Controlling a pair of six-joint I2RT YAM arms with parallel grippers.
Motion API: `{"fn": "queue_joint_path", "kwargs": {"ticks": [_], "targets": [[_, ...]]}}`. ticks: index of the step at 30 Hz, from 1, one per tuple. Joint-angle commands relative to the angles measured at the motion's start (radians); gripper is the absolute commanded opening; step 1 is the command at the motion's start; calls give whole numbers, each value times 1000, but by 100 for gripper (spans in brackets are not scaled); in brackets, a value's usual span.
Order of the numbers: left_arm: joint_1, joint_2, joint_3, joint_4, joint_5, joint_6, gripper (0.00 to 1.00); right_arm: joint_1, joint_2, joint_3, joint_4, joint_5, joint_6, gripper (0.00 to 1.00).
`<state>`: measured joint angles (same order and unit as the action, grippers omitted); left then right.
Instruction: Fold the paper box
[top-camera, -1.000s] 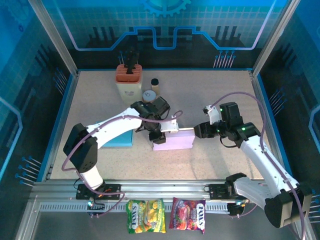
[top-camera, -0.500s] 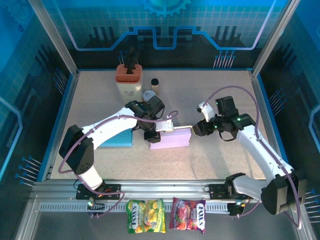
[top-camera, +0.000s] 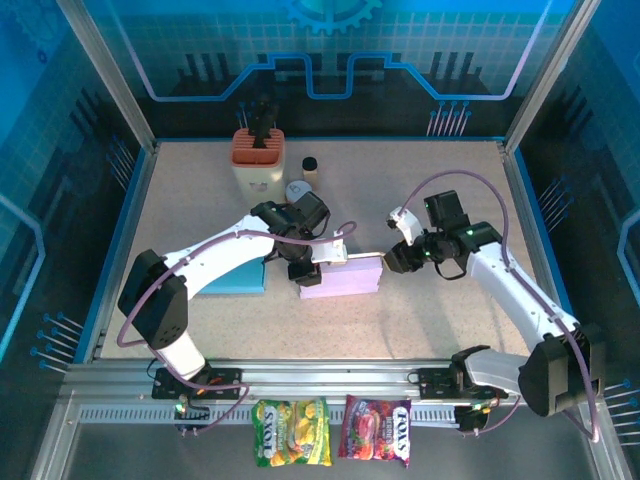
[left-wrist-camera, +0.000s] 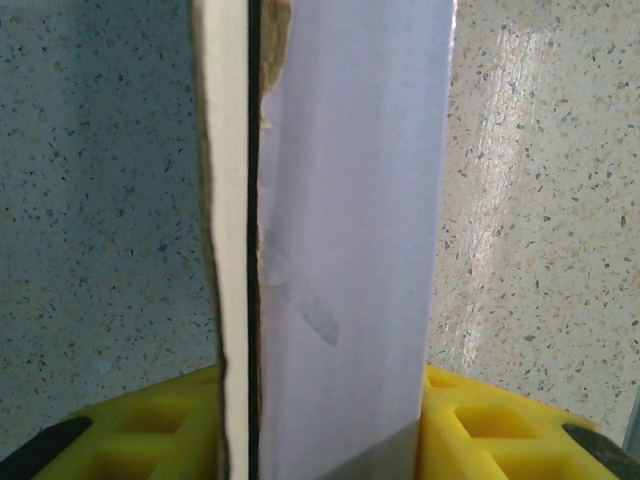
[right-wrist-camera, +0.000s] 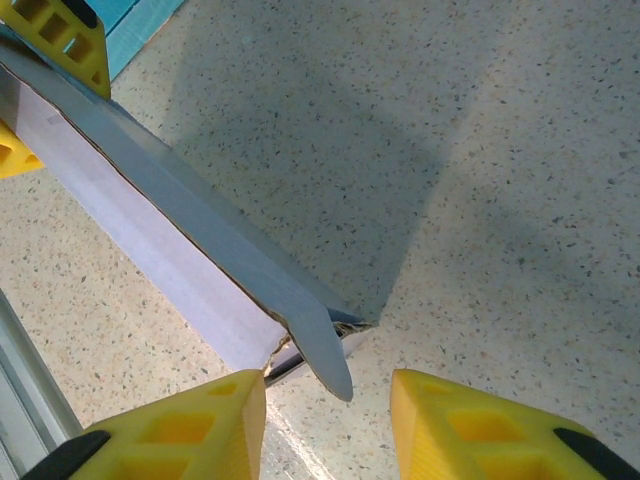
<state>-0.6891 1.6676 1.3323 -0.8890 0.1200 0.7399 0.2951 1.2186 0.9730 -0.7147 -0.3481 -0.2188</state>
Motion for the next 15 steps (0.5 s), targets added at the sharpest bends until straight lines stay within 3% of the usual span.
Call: {"fn": "queue_joint_path", "kwargs": {"ticks": [1,15], "targets": [[4,-13,9,-11,10,12,42,19,20,42,-26,-26,-11,36],[4,-3,20,-10,19,2,42,42,59,60,-44,-18,-1,15]]}}
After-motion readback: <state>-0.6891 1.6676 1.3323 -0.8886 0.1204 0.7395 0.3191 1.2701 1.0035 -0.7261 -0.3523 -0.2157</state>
